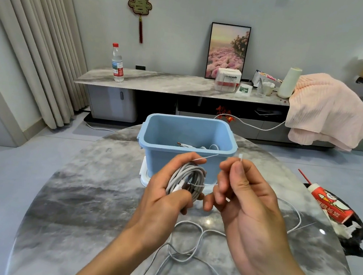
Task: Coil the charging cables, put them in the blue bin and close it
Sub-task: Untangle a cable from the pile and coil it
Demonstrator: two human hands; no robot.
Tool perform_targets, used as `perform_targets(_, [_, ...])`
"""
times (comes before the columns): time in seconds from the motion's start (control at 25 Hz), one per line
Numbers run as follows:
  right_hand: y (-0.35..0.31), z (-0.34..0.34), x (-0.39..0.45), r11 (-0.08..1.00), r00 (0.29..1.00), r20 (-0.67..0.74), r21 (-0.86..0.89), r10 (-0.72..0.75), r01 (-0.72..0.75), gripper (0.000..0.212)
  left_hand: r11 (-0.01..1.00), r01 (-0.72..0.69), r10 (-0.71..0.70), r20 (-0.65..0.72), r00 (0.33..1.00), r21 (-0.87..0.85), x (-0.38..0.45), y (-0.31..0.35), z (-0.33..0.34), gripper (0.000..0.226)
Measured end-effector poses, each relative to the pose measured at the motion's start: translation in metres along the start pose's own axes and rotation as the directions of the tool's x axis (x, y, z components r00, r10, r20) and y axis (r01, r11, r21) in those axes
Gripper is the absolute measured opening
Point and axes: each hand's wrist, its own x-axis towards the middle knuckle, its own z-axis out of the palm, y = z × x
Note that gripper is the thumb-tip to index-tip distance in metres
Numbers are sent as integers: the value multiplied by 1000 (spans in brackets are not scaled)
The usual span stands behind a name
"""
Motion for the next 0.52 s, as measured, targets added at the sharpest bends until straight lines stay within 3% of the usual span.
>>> perform_targets(0.28, [-4,1,-4,1000,998,60,8,17,-17,29,985,-125,122,29,992,117,0,2,-5,64])
perform_targets(0.52, [-5,2,-4,999,996,74,-12,47,-46,28,981,-149,141,69,988,123,-1,0,-4,64])
